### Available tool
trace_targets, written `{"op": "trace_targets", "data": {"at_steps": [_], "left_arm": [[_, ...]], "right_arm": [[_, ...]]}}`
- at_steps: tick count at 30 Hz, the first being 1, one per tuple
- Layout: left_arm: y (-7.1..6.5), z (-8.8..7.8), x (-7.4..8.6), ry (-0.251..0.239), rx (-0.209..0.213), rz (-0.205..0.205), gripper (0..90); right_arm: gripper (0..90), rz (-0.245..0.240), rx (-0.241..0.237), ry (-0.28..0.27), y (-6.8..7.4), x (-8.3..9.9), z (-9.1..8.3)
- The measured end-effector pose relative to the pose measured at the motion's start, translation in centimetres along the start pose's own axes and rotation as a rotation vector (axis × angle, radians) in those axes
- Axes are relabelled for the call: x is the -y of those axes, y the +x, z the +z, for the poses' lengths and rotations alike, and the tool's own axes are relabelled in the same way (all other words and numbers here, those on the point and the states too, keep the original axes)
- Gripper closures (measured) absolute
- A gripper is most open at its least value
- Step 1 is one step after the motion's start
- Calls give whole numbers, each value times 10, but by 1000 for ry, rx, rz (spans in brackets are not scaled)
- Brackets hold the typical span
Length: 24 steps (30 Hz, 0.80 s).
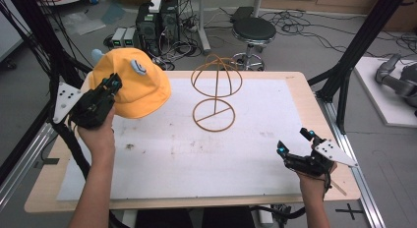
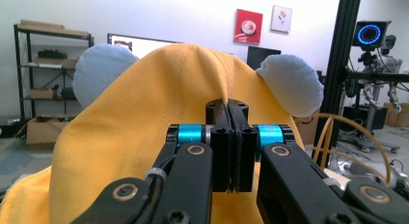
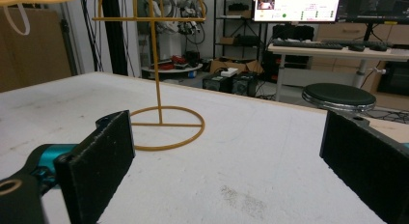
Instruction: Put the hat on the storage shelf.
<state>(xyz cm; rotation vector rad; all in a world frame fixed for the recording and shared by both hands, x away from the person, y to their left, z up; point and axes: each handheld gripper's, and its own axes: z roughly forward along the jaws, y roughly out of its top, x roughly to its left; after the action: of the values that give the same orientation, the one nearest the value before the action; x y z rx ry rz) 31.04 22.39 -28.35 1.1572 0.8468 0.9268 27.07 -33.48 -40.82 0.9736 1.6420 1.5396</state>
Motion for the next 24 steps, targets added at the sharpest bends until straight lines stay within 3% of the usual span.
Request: {"op": "trace_targets", "data": {"at_steps": [10,17,24], "left_arm": [[-22,24,-17,-47,18,2,882],[-37,43,-26,-79,30,-33,882],[-58,64,-34,-98,61,-40,883]], "right_arm": [[46,0,-2,-7,0,-1,0],[46,1,-3,-8,0,-1,1],[46,-8,-2,-2,2,-1,1]]}}
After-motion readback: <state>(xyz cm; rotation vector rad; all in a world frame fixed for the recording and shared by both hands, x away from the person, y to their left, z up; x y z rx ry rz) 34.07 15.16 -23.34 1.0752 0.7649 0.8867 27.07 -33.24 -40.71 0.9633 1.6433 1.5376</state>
